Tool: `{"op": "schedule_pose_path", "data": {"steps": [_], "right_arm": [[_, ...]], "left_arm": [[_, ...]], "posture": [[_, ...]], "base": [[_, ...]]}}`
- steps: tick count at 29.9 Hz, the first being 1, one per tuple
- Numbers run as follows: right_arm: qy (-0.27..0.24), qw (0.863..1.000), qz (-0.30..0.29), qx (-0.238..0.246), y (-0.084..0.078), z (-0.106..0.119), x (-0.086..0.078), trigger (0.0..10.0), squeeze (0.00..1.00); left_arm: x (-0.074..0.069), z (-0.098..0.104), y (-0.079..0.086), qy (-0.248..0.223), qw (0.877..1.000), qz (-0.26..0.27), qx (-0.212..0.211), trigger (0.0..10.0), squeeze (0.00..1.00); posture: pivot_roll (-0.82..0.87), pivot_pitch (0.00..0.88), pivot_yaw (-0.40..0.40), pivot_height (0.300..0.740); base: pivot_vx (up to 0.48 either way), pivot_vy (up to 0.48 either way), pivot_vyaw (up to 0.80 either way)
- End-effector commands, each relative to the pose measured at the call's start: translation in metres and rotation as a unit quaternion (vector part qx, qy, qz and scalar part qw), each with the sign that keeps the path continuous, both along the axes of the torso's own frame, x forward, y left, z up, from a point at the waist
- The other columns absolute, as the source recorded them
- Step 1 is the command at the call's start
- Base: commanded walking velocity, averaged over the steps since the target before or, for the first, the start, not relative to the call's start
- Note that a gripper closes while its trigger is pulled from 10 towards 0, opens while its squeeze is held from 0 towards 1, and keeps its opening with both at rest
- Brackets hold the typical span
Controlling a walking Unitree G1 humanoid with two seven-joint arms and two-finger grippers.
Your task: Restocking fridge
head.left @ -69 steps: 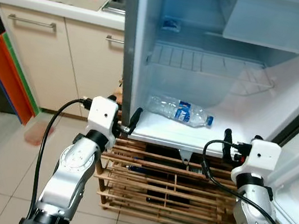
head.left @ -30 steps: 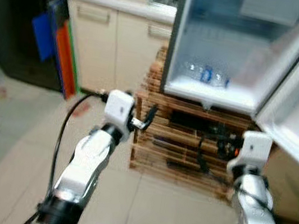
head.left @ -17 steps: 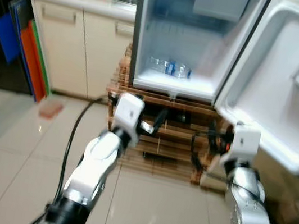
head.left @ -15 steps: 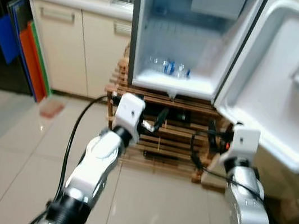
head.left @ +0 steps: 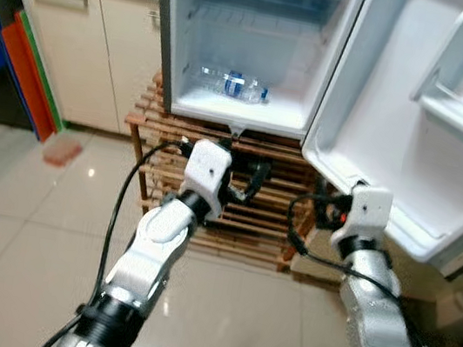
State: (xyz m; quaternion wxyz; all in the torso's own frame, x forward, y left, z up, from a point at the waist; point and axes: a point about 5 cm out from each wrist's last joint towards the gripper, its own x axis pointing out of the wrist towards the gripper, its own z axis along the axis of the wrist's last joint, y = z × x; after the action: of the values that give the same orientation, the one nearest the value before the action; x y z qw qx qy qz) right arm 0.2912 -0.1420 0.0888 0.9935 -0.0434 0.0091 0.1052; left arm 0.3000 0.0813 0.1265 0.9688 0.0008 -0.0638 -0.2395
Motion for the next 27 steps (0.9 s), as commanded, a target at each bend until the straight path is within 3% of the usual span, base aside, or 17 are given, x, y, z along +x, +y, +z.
{"op": "schedule_pose_path", "data": {"steps": [1, 2, 4, 6, 8, 11, 15, 18, 19, 20, 21, 22, 23, 24, 27], "right_arm": [[0.106, 0.993, 0.028, -0.044, -0.019, -0.042, -0.018, 10.0, 0.0], [0.106, 0.993, 0.028, -0.044, -0.019, -0.042, -0.018, 10.0, 0.0], [0.215, 0.97, 0.023, -0.112, -0.048, -0.083, -0.036, 10.0, 0.0], [0.235, 0.964, 0.017, -0.12, -0.055, -0.09, -0.04, 10.0, 0.0], [0.252, 0.945, -0.052, -0.2, -0.089, -0.098, -0.043, 10.0, 0.0], [0.261, 0.899, -0.173, -0.307, -0.137, -0.089, -0.039, 10.0, 0.0], [0.214, 0.86, -0.248, -0.391, -0.164, -0.064, -0.023, 10.0, 0.0], [0.185, 0.851, -0.267, -0.412, -0.169, -0.05, -0.011, 10.0, 0.0], [0.171, 0.85, -0.282, -0.411, -0.171, -0.042, -0.004, 10.0, 0.0], [0.154, 0.845, -0.303, -0.413, -0.175, -0.029, 0.006, 10.0, 0.0], [0.154, 0.845, -0.303, -0.413, -0.175, -0.029, 0.006, 10.0, 0.0], [0.15, 0.843, -0.311, -0.414, -0.176, -0.025, 0.008, 10.0, 0.0], [0.153, 0.839, -0.326, -0.407, -0.18, -0.021, 0.011, 10.0, 0.0], [0.153, 0.841, -0.33, -0.401, -0.181, -0.019, 0.012, 10.0, 0.0], [0.143, 0.844, -0.331, -0.398, -0.179, -0.013, 0.018, 10.0, 0.0]], "left_arm": [[0.003, 0.0, -0.002, 0.005, 1.0, 0.007, -0.007, 10.0, 0.0], [0.003, 0.0, -0.002, 0.005, 1.0, 0.007, -0.007, 10.0, 0.0], [0.008, -0.005, 0.003, 0.019, 0.999, 0.026, 0.009, 10.0, 0.0], [0.009, -0.005, 0.003, 0.019, 0.999, 0.027, 0.013, 10.0, 0.0], [0.01, -0.005, 0.004, 0.015, 0.999, 0.029, 0.019, 10.0, 0.0], [0.011, -0.005, 0.005, 0.016, 0.999, 0.03, 0.016, 10.0, 0.0], [0.01, -0.009, 0.005, 0.02, 0.999, 0.032, 0.02, 10.0, 0.0], [0.009, -0.014, 0.005, 0.026, 0.999, 0.032, 0.031, 10.0, 0.0], [0.008, -0.024, 0.005, 0.043, 0.997, 0.029, 0.057, 10.0, 0.0], [0.004, -0.057, 0.01, 0.113, 0.984, 0.024, 0.132, 10.0, 0.0], [0.004, -0.057, 0.01, 0.113, 0.984, 0.024, 0.132, 10.0, 0.0], [0.001, -0.076, 0.015, 0.155, 0.971, 0.023, 0.179, 10.0, 0.0], [-0.007, -0.1, 0.028, 0.224, 0.956, 0.038, 0.187, 10.0, 0.0], [-0.01, -0.107, 0.033, 0.245, 0.95, 0.044, 0.186, 10.0, 0.0], [-0.014, -0.114, 0.039, 0.259, 0.944, 0.051, 0.197, 10.0, 0.0]], "posture": [[-0.03, 0.0, 0.005, 0.74], [-0.03, 0.0, 0.005, 0.74], [-0.03, 0.0, 0.002, 0.74], [-0.03, 0.0, 0.002, 0.74], [-0.02, 0.0, 0.002, 0.74], [-0.02, 0.0, 0.0, 0.74], [-0.02, 0.0, 0.0, 0.74], [-0.01, 0.0, -0.002, 0.74], [0.0, 0.0, -0.005, 0.74], [0.0, 0.0, -0.008, 0.74], [0.0, 0.0, -0.008, 0.74], [0.0, 0.0, -0.011, 0.74], [0.0, 0.0, -0.013, 0.74], [0.0, 0.0, -0.014, 0.74], [0.0, 0.0, -0.012, 0.74]], "base": [[0.0, 0.0, 0.0], [0.0, 0.0, 0.0], [0.0, 0.0, 0.0], [0.0, 0.0, 0.0], [0.0, 0.0, 0.0], [0.0, 0.0, 0.0], [0.0, 0.0, 0.0], [0.0, 0.0, 0.0], [0.0, 0.0, 0.0], [0.0, 0.0, 0.0], [0.0, 0.0, 0.0], [0.0, 0.0, 0.0], [0.0, 0.0, 0.0], [0.0, 0.0, 0.0], [0.0, 0.0, 0.0]]}}
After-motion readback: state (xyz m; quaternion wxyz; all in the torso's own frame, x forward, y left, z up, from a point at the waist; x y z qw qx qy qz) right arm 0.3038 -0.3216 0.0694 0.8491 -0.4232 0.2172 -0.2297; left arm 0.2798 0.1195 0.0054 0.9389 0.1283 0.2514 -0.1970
